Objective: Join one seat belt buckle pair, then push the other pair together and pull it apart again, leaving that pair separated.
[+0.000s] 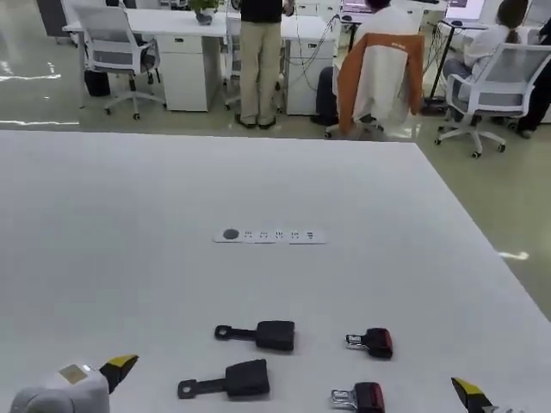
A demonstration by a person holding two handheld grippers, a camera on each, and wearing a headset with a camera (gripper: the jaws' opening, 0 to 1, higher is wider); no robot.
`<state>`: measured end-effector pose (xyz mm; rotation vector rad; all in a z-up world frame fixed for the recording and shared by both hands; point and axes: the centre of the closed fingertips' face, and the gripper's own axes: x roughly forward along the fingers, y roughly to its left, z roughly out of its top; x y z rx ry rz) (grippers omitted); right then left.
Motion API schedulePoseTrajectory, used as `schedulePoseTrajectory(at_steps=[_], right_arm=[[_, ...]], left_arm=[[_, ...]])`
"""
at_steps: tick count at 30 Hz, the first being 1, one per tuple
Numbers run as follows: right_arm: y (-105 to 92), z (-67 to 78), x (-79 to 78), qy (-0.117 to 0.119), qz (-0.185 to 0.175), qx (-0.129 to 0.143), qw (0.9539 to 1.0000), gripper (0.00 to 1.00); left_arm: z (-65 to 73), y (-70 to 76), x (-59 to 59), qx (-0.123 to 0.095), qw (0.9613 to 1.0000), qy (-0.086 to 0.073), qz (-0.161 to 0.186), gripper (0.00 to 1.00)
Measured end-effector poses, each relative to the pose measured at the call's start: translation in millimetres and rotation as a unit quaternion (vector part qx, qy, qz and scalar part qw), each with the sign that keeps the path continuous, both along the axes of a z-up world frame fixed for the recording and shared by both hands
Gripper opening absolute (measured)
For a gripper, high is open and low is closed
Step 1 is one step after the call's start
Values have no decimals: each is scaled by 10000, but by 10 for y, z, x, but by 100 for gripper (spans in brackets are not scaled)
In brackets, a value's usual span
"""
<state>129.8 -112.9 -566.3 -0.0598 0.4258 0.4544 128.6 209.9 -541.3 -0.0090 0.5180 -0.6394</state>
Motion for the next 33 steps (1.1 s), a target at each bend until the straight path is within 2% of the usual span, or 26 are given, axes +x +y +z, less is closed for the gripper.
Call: schedulePoseTrajectory(at_steps=[10,21,33], right_arm=[[6,-18,10,32,71,2,10000,92],[31,1,21,44,144,-31,9999,92],[92,-55,53,127,315,-73,9994,91]], left_arm=[[-4,-25,-10,113,9999,12,-67,100],[-5,-58,1,136,9998,1,-124,100],[-34,-146,84,195,9995,28,-245,100]])
